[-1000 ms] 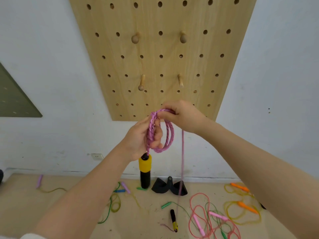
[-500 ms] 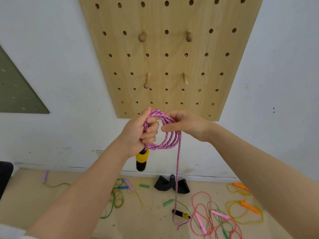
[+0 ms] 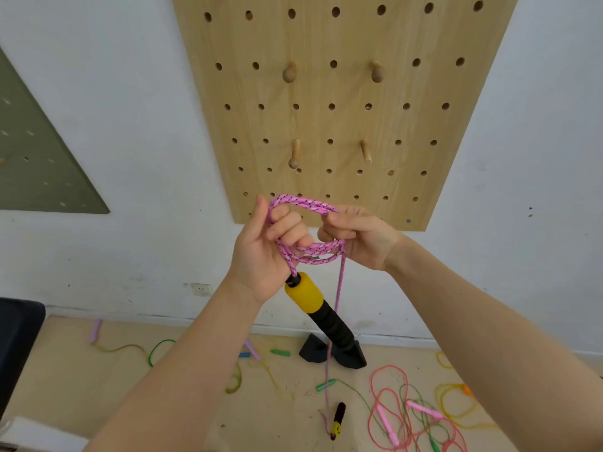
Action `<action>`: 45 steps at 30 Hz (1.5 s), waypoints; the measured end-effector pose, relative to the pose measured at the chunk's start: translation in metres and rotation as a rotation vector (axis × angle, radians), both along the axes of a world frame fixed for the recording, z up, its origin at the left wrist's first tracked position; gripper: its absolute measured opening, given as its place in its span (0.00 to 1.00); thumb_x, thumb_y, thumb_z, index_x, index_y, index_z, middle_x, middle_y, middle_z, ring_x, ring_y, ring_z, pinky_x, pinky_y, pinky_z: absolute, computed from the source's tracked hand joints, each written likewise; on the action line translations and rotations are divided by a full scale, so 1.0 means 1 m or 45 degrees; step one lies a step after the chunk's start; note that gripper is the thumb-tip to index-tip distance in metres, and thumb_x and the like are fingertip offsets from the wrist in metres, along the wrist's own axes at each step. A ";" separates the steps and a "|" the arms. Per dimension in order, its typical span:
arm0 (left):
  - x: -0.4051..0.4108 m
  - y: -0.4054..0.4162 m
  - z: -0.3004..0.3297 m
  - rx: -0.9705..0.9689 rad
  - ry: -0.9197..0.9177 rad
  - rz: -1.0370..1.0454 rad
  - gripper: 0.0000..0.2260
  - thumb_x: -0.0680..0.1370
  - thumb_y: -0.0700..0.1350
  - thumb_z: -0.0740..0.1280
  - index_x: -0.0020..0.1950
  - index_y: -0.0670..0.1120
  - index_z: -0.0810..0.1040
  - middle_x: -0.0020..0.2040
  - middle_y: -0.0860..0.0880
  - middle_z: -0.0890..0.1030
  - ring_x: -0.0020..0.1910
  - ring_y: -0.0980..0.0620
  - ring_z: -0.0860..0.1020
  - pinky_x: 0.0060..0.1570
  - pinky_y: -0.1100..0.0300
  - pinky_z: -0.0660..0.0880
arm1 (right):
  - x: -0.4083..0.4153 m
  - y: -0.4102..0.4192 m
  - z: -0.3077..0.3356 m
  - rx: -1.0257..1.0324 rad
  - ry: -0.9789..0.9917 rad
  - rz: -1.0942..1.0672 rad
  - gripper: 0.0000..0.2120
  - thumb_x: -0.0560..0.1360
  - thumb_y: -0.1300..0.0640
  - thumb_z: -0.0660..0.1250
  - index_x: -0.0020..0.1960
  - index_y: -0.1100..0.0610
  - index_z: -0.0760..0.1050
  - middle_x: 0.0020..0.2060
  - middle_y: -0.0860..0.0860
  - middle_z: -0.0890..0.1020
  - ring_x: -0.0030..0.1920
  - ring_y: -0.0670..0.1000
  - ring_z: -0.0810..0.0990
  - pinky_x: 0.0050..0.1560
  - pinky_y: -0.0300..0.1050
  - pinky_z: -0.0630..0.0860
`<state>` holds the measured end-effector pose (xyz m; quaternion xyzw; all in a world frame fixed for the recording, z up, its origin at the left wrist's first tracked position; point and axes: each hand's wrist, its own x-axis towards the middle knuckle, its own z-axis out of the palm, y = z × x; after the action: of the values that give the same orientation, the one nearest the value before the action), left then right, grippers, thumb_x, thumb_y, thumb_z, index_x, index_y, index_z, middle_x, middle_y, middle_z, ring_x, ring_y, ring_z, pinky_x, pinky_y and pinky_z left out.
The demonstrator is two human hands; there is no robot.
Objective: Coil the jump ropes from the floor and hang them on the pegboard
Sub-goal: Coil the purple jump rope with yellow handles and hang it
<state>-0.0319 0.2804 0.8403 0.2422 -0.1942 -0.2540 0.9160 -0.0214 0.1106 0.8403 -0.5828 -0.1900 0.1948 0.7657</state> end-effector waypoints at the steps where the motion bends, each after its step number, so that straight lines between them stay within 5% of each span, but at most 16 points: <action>1: 0.001 0.004 0.000 0.052 -0.044 0.025 0.12 0.72 0.53 0.69 0.38 0.45 0.80 0.23 0.55 0.69 0.22 0.58 0.61 0.27 0.67 0.67 | 0.001 0.000 -0.001 -0.105 0.005 -0.041 0.10 0.72 0.56 0.69 0.31 0.50 0.76 0.22 0.43 0.67 0.28 0.45 0.65 0.32 0.33 0.69; 4: 0.003 0.010 -0.004 0.234 -0.026 0.154 0.17 0.76 0.50 0.57 0.50 0.44 0.83 0.23 0.56 0.71 0.19 0.58 0.53 0.21 0.69 0.57 | 0.001 0.008 -0.006 -0.335 0.019 -0.097 0.10 0.78 0.60 0.61 0.38 0.52 0.73 0.25 0.45 0.70 0.30 0.45 0.68 0.34 0.37 0.71; 8: 0.006 0.021 0.003 0.325 0.046 0.271 0.19 0.75 0.50 0.57 0.62 0.46 0.75 0.36 0.55 0.82 0.14 0.61 0.59 0.17 0.70 0.55 | 0.001 0.019 -0.016 -0.473 -0.012 -0.125 0.10 0.80 0.56 0.56 0.50 0.54 0.76 0.36 0.49 0.78 0.35 0.45 0.75 0.37 0.37 0.73; 11: 0.018 0.045 0.011 0.246 0.107 0.432 0.19 0.77 0.49 0.56 0.67 0.47 0.69 0.33 0.55 0.81 0.14 0.60 0.60 0.17 0.71 0.56 | 0.001 0.015 -0.032 -0.815 -0.075 -0.127 0.12 0.82 0.56 0.54 0.47 0.56 0.75 0.32 0.50 0.74 0.34 0.47 0.72 0.47 0.41 0.72; 14: 0.032 0.068 0.007 0.317 0.161 0.620 0.17 0.82 0.47 0.52 0.71 0.46 0.66 0.31 0.54 0.80 0.16 0.61 0.63 0.19 0.71 0.61 | -0.003 0.024 -0.040 -1.239 -0.103 -0.093 0.14 0.82 0.55 0.53 0.49 0.56 0.76 0.34 0.50 0.73 0.36 0.48 0.69 0.46 0.44 0.68; 17: 0.035 0.076 -0.007 0.602 0.102 0.648 0.17 0.83 0.44 0.52 0.71 0.47 0.64 0.35 0.50 0.84 0.30 0.57 0.81 0.33 0.66 0.77 | -0.006 0.054 -0.029 -1.760 -0.447 0.150 0.15 0.81 0.53 0.53 0.57 0.55 0.77 0.53 0.50 0.78 0.52 0.50 0.74 0.54 0.42 0.68; 19: 0.036 0.077 -0.017 0.792 -0.012 0.601 0.18 0.83 0.43 0.52 0.73 0.48 0.62 0.40 0.47 0.85 0.43 0.50 0.84 0.48 0.56 0.79 | -0.011 0.078 -0.016 -1.871 -0.620 0.246 0.14 0.81 0.53 0.55 0.48 0.56 0.77 0.45 0.50 0.79 0.48 0.51 0.74 0.51 0.44 0.69; 22: 0.031 0.080 -0.022 1.023 -0.214 0.539 0.17 0.83 0.43 0.52 0.72 0.53 0.62 0.40 0.49 0.85 0.40 0.52 0.83 0.49 0.56 0.77 | -0.017 0.106 0.012 -1.857 -0.921 0.259 0.17 0.79 0.57 0.58 0.31 0.53 0.66 0.31 0.45 0.70 0.33 0.41 0.68 0.41 0.37 0.65; 26: 0.021 0.083 -0.022 1.183 -0.350 0.416 0.14 0.82 0.47 0.55 0.65 0.47 0.71 0.32 0.50 0.80 0.25 0.53 0.75 0.29 0.62 0.73 | -0.007 0.111 0.041 -1.707 -1.092 -0.059 0.08 0.77 0.58 0.63 0.42 0.61 0.76 0.33 0.52 0.76 0.30 0.46 0.68 0.36 0.44 0.67; 30: 0.016 0.087 -0.013 0.985 -0.206 0.233 0.13 0.83 0.47 0.51 0.51 0.45 0.73 0.22 0.53 0.63 0.18 0.57 0.57 0.22 0.66 0.61 | 0.006 0.100 0.050 -1.646 -1.062 -0.428 0.14 0.70 0.46 0.71 0.39 0.56 0.73 0.28 0.47 0.72 0.29 0.45 0.67 0.35 0.43 0.68; 36: 0.020 0.097 0.006 0.775 -0.031 -0.215 0.15 0.73 0.56 0.59 0.34 0.47 0.73 0.19 0.56 0.57 0.14 0.60 0.54 0.17 0.71 0.54 | 0.013 0.081 0.045 -0.710 -0.526 -0.474 0.07 0.72 0.58 0.70 0.37 0.57 0.74 0.29 0.51 0.71 0.30 0.46 0.68 0.35 0.34 0.69; 39: 0.028 0.103 0.002 0.358 -0.068 -0.508 0.13 0.76 0.53 0.63 0.38 0.46 0.76 0.23 0.54 0.60 0.18 0.58 0.57 0.18 0.68 0.60 | 0.019 0.064 0.023 -0.332 -0.222 -0.500 0.07 0.76 0.61 0.64 0.39 0.55 0.75 0.29 0.48 0.68 0.30 0.44 0.67 0.43 0.37 0.74; 42: 0.036 0.103 0.004 0.026 0.011 -0.498 0.12 0.80 0.47 0.59 0.44 0.41 0.75 0.26 0.50 0.69 0.21 0.57 0.62 0.21 0.63 0.63 | 0.019 0.057 -0.003 -0.786 -0.245 -0.499 0.09 0.78 0.55 0.62 0.43 0.53 0.79 0.28 0.47 0.68 0.28 0.44 0.65 0.34 0.35 0.67; 45: 0.035 0.096 0.003 0.229 0.065 0.063 0.13 0.75 0.47 0.60 0.34 0.45 0.77 0.29 0.50 0.78 0.19 0.59 0.53 0.16 0.70 0.58 | 0.015 0.064 -0.017 -1.401 -0.434 -0.257 0.15 0.81 0.50 0.55 0.51 0.56 0.78 0.30 0.47 0.72 0.27 0.40 0.68 0.33 0.34 0.65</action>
<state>0.0031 0.3766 0.8438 0.3216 -0.1413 -0.2538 0.9012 -0.0062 0.1743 0.8229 -0.9330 -0.1251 0.0942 0.3240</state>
